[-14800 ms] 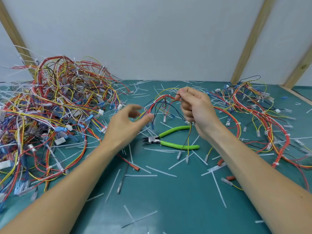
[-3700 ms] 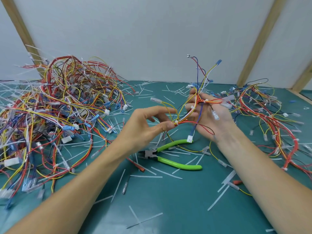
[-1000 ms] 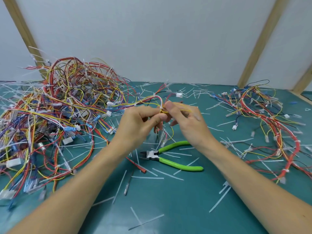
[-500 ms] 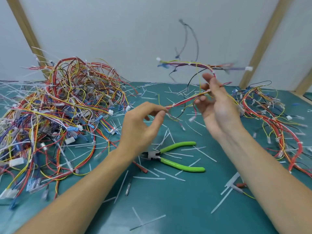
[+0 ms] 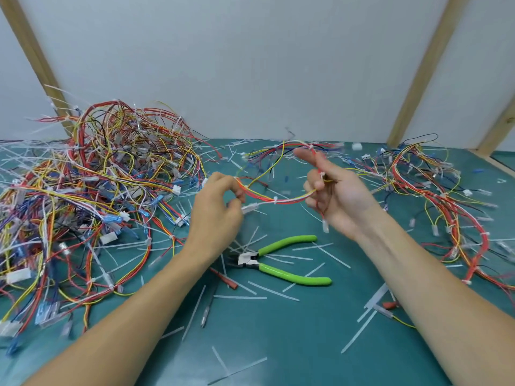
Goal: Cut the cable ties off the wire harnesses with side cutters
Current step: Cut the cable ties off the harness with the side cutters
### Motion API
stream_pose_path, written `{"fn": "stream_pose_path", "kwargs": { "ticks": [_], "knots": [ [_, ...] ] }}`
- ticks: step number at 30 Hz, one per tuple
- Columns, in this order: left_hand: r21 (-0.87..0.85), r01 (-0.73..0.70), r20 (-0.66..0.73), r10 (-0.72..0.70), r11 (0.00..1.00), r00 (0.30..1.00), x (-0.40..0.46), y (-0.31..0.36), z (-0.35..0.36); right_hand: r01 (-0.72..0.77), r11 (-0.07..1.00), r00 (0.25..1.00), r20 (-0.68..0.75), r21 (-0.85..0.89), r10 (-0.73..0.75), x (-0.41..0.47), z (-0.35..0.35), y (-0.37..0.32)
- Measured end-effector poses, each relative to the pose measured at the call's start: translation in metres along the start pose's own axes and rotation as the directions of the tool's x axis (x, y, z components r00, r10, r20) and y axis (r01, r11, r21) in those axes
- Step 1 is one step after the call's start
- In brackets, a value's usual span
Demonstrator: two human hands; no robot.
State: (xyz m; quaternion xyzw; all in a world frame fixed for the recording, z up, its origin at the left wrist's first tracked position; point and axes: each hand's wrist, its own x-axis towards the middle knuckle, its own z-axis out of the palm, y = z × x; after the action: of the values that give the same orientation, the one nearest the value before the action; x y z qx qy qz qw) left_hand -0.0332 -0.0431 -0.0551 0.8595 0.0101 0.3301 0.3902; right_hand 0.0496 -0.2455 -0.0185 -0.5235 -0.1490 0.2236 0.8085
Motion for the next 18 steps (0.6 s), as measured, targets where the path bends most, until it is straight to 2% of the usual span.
{"fn": "stream_pose_path", "kwargs": {
  "ticks": [2,4,7,11,13,17,18],
  "knots": [
    [-0.030,0.055,-0.062,-0.057,0.998,0.996,0.003,0.000,-0.004,0.049,0.983,0.997,-0.046,-0.175,-0.058,0.002,0.001,0.004],
    [-0.094,0.122,-0.056,-0.127,0.988,0.990,0.003,0.001,-0.004,0.073,0.973,0.994,-0.067,-0.219,-0.090,0.003,0.001,0.008],
    [-0.157,0.159,-0.050,-0.169,0.975,0.984,0.001,0.004,-0.002,0.057,0.991,0.990,-0.119,-0.118,-0.071,0.006,-0.002,0.011],
    [0.062,0.146,0.012,-0.147,0.987,0.989,-0.001,0.002,-0.001,0.071,0.997,0.975,-0.211,-0.001,-0.069,0.009,-0.013,0.004],
    [0.097,0.139,0.047,-0.144,0.986,0.989,-0.003,0.003,-0.002,0.082,0.995,0.968,-0.242,0.064,-0.064,0.011,-0.018,0.000],
    [0.273,-0.030,-0.073,0.052,0.961,0.996,-0.001,0.007,-0.004,0.129,0.966,0.961,-0.269,0.226,-0.065,0.011,-0.029,-0.008],
    [0.271,-0.055,-0.080,0.080,0.961,0.994,0.000,0.009,-0.005,0.148,0.958,0.958,-0.277,0.245,-0.077,0.011,-0.032,-0.011]
  ]
}}
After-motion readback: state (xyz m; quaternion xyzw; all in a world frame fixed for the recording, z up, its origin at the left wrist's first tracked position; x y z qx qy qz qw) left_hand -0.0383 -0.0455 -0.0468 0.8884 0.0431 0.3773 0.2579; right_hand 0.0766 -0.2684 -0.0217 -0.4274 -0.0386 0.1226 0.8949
